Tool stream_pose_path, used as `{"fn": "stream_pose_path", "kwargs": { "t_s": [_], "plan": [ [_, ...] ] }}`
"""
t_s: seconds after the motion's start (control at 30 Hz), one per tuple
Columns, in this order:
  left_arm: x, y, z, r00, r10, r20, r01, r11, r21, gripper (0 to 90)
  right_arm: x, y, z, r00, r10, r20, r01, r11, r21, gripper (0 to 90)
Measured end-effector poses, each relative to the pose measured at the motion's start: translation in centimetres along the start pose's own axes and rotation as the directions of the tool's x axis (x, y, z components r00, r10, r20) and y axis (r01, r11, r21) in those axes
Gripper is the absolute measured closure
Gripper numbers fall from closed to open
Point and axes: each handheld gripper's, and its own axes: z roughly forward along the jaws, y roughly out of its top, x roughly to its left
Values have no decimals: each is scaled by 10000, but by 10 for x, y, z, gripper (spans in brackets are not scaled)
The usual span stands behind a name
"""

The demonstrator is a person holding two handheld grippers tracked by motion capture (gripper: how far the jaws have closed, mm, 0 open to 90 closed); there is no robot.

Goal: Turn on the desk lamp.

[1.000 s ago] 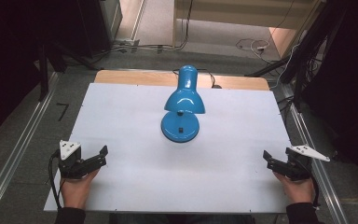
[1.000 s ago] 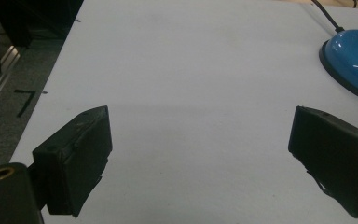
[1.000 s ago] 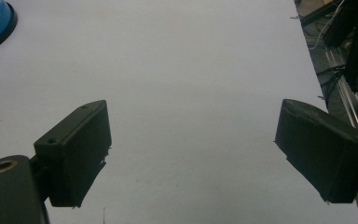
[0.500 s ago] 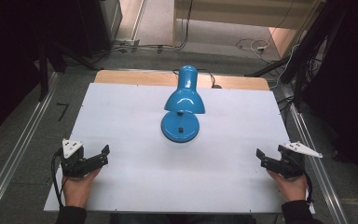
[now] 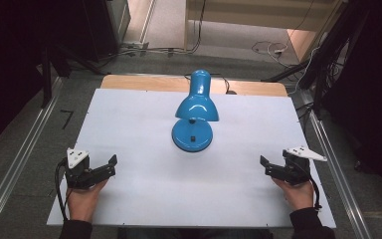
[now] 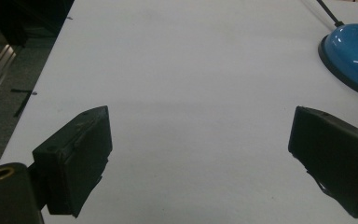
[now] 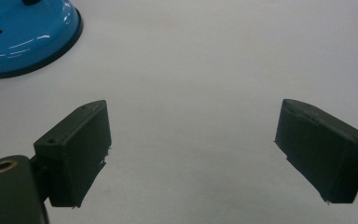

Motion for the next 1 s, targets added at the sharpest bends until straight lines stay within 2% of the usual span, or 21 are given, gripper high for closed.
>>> {"fn": "stream_pose_path", "kwargs": {
  "t_s": [0.43, 1.0],
  "plan": [
    [1, 0, 0, 10000, -20, -23, 20, 10000, -15, 67, 13, 7, 3, 9994, 33, -355, -37, 9999, -108, 89],
    [2, 0, 0, 10000, -20, -38, 20, 10000, -31, 74, 37, 16, 17, 9957, -338, -864, 340, 9994, 8, 89]
  ]
}}
